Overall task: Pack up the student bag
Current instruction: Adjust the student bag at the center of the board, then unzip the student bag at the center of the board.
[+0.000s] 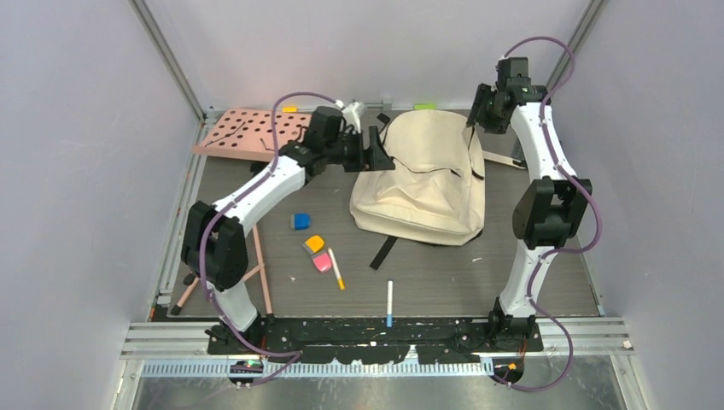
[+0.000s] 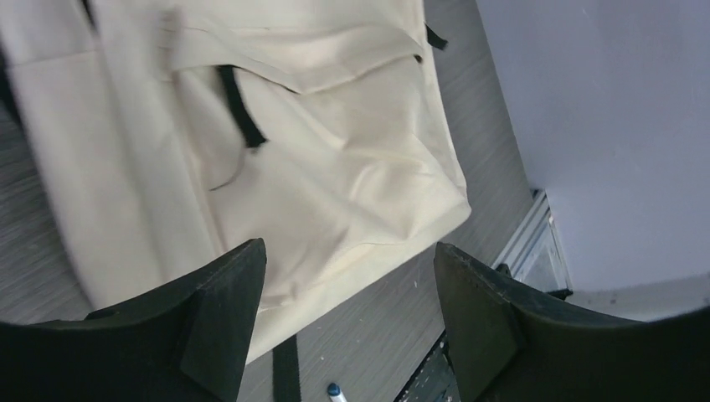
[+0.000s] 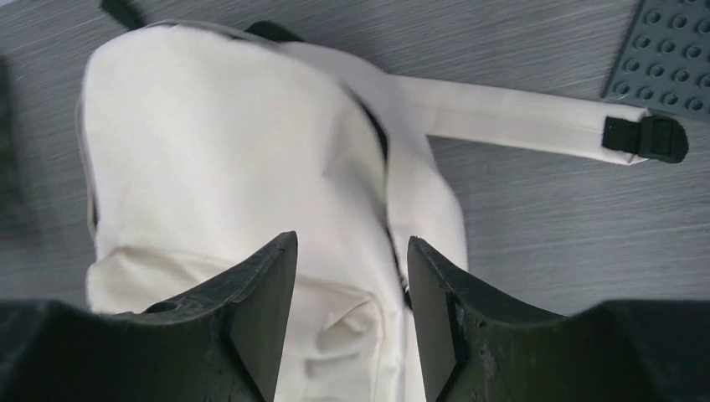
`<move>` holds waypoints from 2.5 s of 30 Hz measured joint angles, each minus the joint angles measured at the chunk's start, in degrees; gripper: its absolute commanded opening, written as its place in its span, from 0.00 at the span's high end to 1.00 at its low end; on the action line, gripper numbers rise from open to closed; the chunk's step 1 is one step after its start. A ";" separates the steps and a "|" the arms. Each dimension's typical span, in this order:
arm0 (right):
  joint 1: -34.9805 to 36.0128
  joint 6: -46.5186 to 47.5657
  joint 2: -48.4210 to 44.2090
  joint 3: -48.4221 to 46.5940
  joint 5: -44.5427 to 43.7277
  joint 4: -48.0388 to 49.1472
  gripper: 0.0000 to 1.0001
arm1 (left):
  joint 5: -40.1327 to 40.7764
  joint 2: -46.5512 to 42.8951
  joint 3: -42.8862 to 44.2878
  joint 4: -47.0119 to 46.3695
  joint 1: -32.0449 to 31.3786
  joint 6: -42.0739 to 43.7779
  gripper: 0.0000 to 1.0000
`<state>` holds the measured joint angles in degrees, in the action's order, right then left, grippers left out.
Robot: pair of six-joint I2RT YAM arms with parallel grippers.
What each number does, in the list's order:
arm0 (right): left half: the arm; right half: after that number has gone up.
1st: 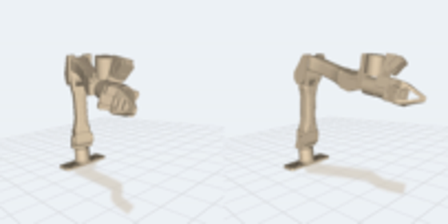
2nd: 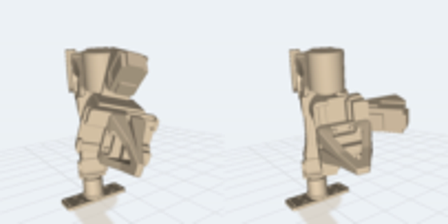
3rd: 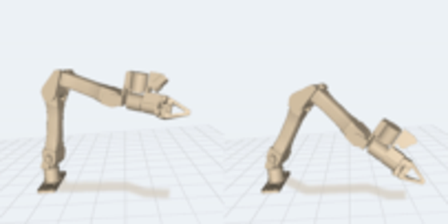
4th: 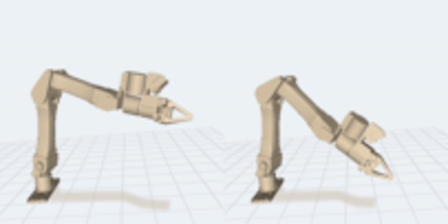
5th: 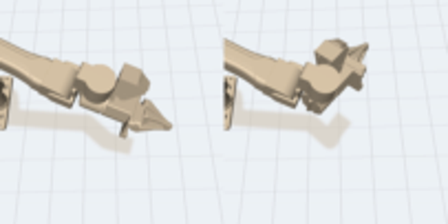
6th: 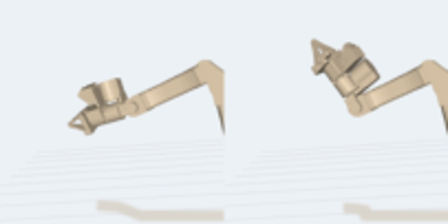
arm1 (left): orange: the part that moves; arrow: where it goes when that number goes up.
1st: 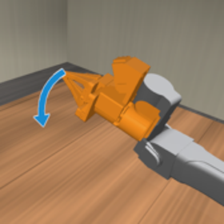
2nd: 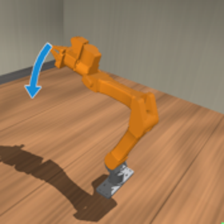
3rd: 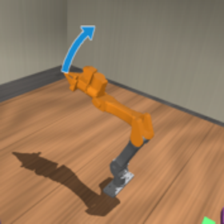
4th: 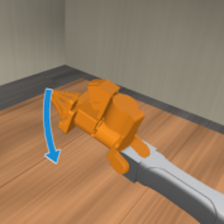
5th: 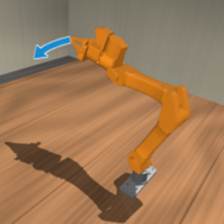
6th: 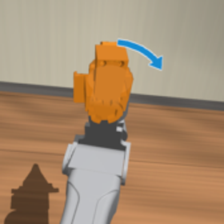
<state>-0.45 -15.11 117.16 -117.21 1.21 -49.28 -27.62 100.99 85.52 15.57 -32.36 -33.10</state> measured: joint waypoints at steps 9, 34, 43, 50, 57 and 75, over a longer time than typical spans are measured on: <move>12.94 -0.28 -7.63 3.98 5.16 -0.83 0.44 | 3.61 -1.18 -2.89 0.09 5.53 -5.01 0.28; 22.73 -15.52 8.35 -0.92 12.46 -7.78 0.60 | -4.22 11.02 -1.97 -0.74 6.25 0.37 0.43; 22.77 -16.41 8.35 -0.87 13.31 -6.80 0.92 | -4.50 12.15 -1.97 -0.20 6.29 0.94 0.75; 22.77 -16.48 8.35 -0.87 13.25 -6.60 0.94 | -3.10 12.15 -1.97 1.25 6.29 1.90 0.85; 22.73 -15.82 7.06 0.28 11.87 -6.21 0.94 | -1.42 12.15 -1.97 2.54 6.27 2.12 0.85; 18.69 -15.02 0.68 9.77 17.59 -1.22 0.85 | 0.04 14.73 9.05 0.79 6.29 -0.61 0.54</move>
<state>18.24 -30.13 117.84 -107.44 18.81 -50.50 -27.57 115.72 94.56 16.36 -26.06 -33.71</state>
